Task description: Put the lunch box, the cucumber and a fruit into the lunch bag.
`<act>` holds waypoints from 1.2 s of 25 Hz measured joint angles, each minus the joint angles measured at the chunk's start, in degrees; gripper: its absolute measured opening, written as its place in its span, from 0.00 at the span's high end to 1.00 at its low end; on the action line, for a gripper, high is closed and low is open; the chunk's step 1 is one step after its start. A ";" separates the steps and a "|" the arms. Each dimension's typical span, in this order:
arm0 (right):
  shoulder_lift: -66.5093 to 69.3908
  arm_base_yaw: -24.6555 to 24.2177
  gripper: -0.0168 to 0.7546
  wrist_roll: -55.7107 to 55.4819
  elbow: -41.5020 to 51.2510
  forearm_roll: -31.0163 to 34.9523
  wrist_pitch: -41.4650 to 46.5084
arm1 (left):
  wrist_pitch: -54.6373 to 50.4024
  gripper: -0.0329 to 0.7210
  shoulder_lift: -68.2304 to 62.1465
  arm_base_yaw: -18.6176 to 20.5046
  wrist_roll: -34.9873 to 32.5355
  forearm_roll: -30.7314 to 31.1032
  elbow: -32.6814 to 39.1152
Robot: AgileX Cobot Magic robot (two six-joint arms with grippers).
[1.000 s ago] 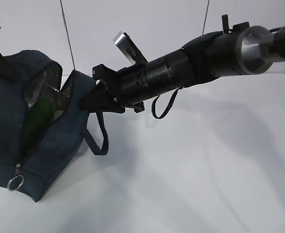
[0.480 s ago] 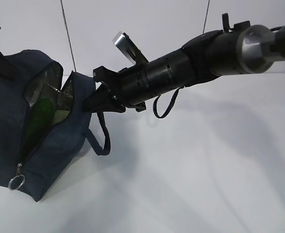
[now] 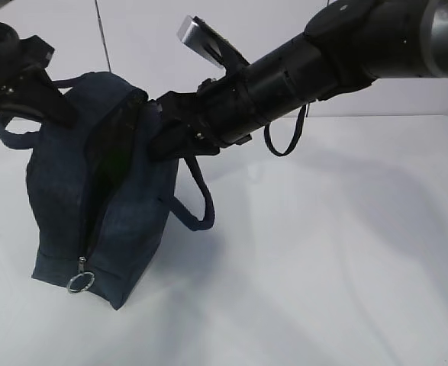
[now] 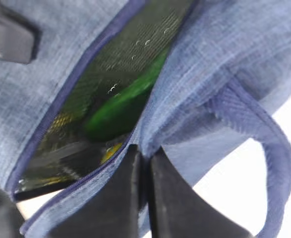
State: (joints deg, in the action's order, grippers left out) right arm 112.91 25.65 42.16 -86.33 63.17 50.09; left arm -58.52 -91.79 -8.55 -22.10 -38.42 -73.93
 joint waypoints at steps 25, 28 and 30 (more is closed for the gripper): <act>-18.05 -4.29 0.98 -9.03 13.29 -20.01 -3.24 | 20.80 0.96 7.31 -15.48 -0.17 -6.08 13.32; -21.10 -4.41 0.98 -8.92 15.76 -20.94 -4.37 | 23.45 0.96 7.31 -19.84 -0.17 -6.08 13.53; -23.23 -4.41 0.98 -8.83 17.27 -21.51 -5.45 | 24.77 0.96 7.31 -22.31 -0.17 -6.08 13.53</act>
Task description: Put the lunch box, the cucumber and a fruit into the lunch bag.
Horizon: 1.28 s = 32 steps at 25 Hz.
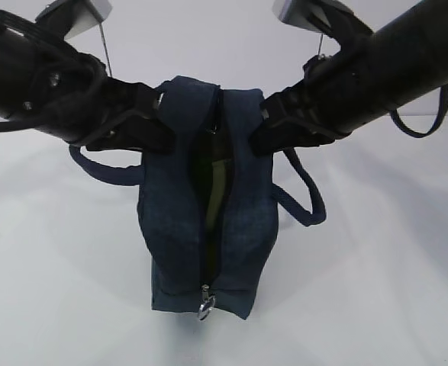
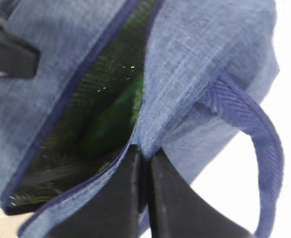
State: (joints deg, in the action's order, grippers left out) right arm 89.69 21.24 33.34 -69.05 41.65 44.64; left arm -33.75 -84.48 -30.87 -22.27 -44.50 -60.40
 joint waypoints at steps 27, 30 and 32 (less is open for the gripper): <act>-7.64 -0.01 0.99 1.58 11.74 -3.98 -10.99 | 20.09 0.96 -0.27 -10.68 0.00 -1.33 6.94; -6.16 -0.01 0.99 2.02 11.74 -3.79 -11.34 | 20.37 0.96 -2.12 -10.68 0.00 -1.69 6.94; -5.59 -0.01 0.99 2.74 11.74 -3.59 -11.46 | 20.79 0.96 -3.15 -10.92 0.00 -1.94 6.94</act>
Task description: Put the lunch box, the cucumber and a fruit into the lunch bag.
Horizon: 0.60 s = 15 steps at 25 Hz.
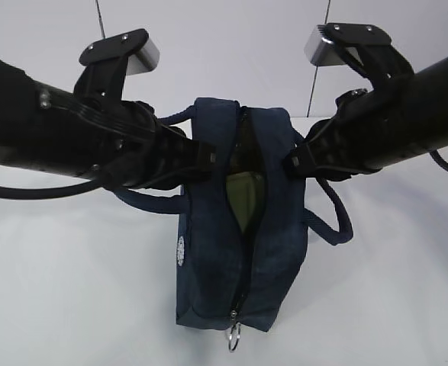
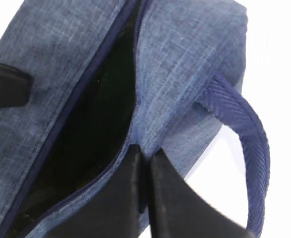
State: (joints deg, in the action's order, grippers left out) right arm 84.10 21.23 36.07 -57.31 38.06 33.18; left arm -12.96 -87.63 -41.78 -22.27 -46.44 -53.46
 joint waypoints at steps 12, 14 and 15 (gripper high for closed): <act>0.59 0.00 0.99 1.85 0.00 0.37 -1.98 | 1.62 0.96 -0.63 -0.12 0.00 -0.14 0.00; 0.71 0.00 0.99 1.89 0.00 0.37 -2.12 | 2.12 0.96 -0.97 -0.12 0.00 -0.03 0.00; 0.82 0.00 0.98 1.89 0.00 0.37 -2.12 | 2.26 0.96 -1.23 -0.12 0.00 -0.03 0.00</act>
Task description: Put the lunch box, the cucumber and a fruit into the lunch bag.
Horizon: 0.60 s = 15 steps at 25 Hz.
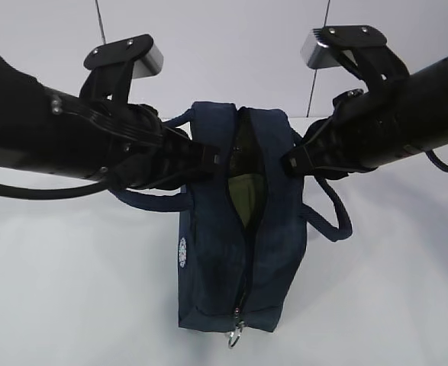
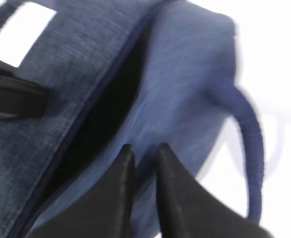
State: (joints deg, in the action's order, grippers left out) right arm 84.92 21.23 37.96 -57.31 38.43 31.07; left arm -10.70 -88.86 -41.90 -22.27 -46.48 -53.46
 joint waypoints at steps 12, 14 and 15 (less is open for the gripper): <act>0.00 0.00 0.76 1.74 -0.10 0.31 -0.52 | 0.23 0.95 -1.93 0.00 0.00 0.00 -0.10; 0.00 0.00 0.73 1.98 -0.10 0.39 -0.52 | 0.12 0.90 -1.93 0.26 0.00 0.00 -0.10; 0.00 0.00 0.71 2.12 -0.10 0.39 -0.52 | 0.12 0.86 -1.93 0.52 0.00 0.00 -0.10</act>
State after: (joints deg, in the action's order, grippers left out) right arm 84.92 21.23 40.08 -57.41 38.82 30.55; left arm -10.59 -90.79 -41.38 -22.27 -46.48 -53.56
